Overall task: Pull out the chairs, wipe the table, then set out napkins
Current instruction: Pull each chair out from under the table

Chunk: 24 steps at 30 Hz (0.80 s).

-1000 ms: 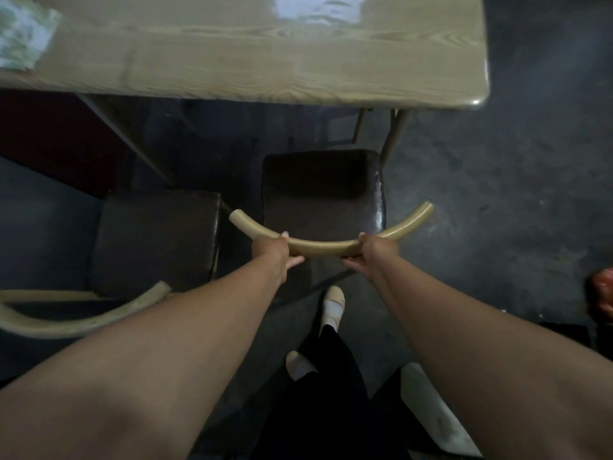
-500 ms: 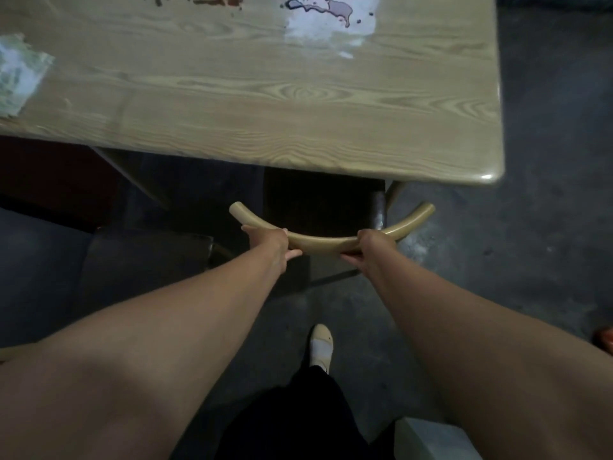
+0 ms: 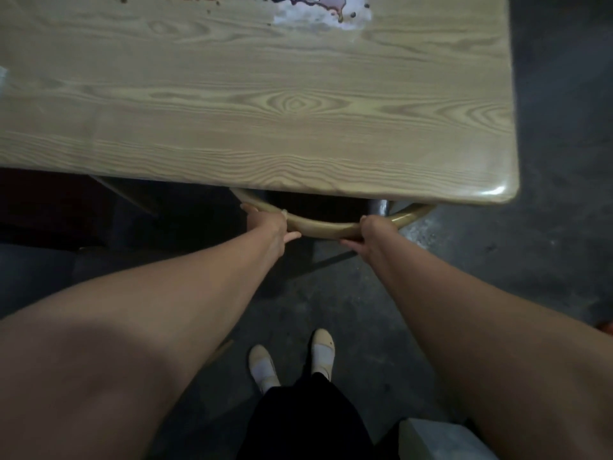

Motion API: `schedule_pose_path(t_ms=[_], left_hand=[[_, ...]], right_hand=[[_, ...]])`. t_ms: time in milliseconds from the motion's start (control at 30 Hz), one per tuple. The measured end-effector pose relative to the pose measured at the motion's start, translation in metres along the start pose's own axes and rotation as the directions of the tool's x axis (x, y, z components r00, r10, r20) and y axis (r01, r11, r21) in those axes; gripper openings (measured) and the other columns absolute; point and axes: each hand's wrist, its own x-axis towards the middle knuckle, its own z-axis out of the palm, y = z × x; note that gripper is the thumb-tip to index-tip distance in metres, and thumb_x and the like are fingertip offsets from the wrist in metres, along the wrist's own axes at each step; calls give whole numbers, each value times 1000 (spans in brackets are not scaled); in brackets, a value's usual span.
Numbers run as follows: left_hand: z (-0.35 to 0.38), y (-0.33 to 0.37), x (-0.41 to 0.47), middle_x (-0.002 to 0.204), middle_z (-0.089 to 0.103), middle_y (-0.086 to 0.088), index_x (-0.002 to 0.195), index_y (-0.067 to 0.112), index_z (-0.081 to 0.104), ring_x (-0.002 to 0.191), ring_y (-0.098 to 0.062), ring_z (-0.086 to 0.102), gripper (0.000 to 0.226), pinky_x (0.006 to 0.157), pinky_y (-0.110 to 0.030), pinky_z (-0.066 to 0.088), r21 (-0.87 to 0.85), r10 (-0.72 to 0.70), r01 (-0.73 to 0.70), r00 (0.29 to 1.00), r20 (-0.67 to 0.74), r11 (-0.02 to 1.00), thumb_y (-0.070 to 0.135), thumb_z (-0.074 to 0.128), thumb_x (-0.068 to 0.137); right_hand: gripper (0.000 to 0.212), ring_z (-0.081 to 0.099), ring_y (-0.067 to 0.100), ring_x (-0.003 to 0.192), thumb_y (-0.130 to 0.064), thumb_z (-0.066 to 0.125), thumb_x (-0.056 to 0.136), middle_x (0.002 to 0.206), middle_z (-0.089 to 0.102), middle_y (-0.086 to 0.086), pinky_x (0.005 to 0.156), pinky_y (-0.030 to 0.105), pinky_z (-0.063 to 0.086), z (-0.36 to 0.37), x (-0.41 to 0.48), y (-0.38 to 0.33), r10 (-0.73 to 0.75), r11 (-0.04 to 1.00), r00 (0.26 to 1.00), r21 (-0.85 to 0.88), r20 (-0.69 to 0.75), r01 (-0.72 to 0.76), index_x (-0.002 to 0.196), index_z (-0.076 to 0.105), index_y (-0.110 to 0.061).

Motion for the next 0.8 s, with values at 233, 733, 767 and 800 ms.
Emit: schedule_pose_path(t_ms=[233, 733, 767, 800], left_hand=[[-1, 1, 0, 154, 30, -6, 151, 41, -1, 121, -34, 56, 89, 48, -33, 56, -9, -17, 18, 1000, 24, 1000, -1, 52, 94], [-97, 3, -59, 132, 55, -16, 141, 10, 42, 116, -30, 61, 42, 86, -37, 53, 124, -42, 9, 964, 264, 992, 8, 46, 99], [-108, 1, -63, 129, 56, -16, 139, 8, 43, 117, -31, 61, 39, 88, -38, 52, 119, -42, 11, 964, 262, 993, 9, 45, 100], [-122, -2, -66, 128, 57, -17, 137, 7, 45, 117, -32, 60, 37, 89, -38, 51, 104, -37, 11, 967, 251, 995, 10, 45, 100]], right_hand=[[38, 49, 36, 121, -5, 44, 98, 139, 42, 16, 83, 52, 54, 2, -4, -1, -6, 999, 1000, -37, 1, 6, 136, 42, -5], [39, 63, 26, 74, -20, 36, 102, 124, 59, 20, 53, 36, 52, 15, -102, 28, 105, 898, 973, -441, 204, -4, 136, 41, -2], [39, 64, 25, 77, -22, 37, 103, 127, 59, 19, 49, 34, 52, 18, -109, 32, 110, 884, 968, -467, 226, 8, 136, 41, -2], [38, 62, 23, 74, -23, 39, 103, 129, 59, 18, 43, 29, 52, 23, -119, 37, 123, 871, 960, -491, 251, 17, 135, 42, -3]])
